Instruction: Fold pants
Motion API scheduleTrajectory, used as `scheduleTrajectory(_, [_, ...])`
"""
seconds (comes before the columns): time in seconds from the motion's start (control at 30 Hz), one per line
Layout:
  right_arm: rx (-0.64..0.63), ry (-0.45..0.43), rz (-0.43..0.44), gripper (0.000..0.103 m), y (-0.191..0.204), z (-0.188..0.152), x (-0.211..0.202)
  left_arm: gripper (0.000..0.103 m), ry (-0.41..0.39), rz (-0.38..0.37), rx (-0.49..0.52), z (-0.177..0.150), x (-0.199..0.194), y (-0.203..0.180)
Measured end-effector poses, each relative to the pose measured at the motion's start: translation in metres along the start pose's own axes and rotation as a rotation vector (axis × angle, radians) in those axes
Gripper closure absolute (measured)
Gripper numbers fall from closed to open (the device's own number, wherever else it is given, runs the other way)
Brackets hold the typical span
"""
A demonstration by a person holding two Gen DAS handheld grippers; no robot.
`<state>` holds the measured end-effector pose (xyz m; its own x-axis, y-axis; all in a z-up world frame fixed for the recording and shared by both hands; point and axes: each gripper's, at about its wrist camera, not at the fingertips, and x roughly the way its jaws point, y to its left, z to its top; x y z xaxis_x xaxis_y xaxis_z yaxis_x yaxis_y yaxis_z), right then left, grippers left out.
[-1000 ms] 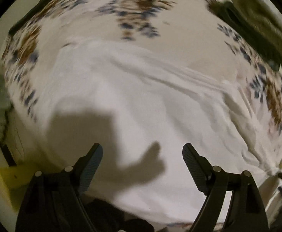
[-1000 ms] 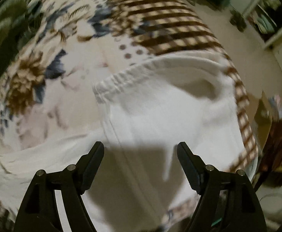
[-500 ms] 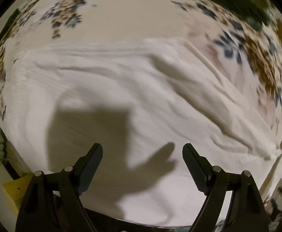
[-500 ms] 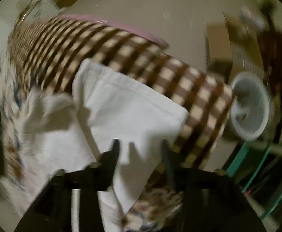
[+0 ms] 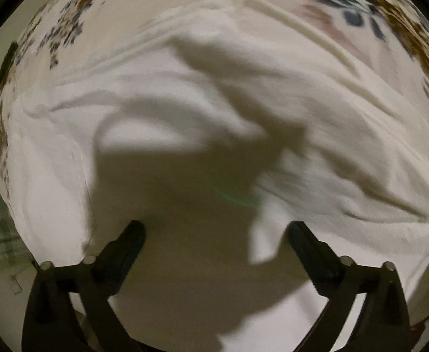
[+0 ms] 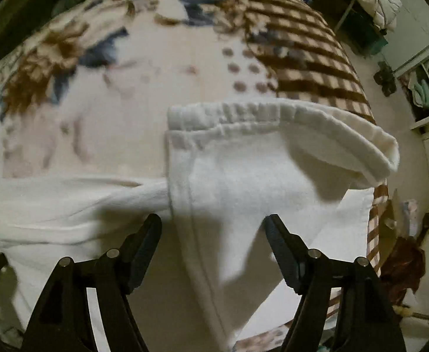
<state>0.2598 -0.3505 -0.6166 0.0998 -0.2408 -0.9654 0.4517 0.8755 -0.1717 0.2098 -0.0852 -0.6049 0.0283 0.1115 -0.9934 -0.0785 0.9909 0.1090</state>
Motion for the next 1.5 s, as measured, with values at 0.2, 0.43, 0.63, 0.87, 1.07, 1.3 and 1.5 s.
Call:
scheduleTrajectory(0.2, [0.354,0.008,0.013,0.092,-0.093,-0.024,-0.004,0.000,0.007,-0.083,-0.052,0.000,0.011,0.015])
scheduleTrajectory(0.43, [0.879,0.098,0.350,0.049,-0.205,-0.079,0.032,0.000,-0.021,-0.098,-0.101,-0.003,0.019,0.024])
scheduleTrajectory(0.63, [0.995,0.029,0.477,0.044,-0.232,-0.106,0.028,0.000,-0.039,-0.113,-0.121,-0.023,0.018,0.035])
scheduleTrajectory(0.87, [1.056,-0.125,0.369,0.038,-0.248,-0.148,-0.011,0.000,-0.125,-0.159,-0.275,-0.012,-0.014,0.041])
scheduleTrajectory(1.07, [1.077,-0.178,0.303,0.037,-0.246,-0.151,-0.033,0.000,-0.079,-0.032,-0.235,0.004,0.000,0.034])
scheduleTrajectory(1.3, [1.160,-0.243,0.292,0.027,-0.256,-0.159,-0.043,0.000,-0.025,-0.028,-0.215,-0.013,0.011,0.017])
scheduleTrajectory(1.5, [1.128,-0.070,0.392,0.042,-0.261,-0.139,0.019,0.000,-0.017,-0.024,-0.162,-0.022,0.010,0.004])
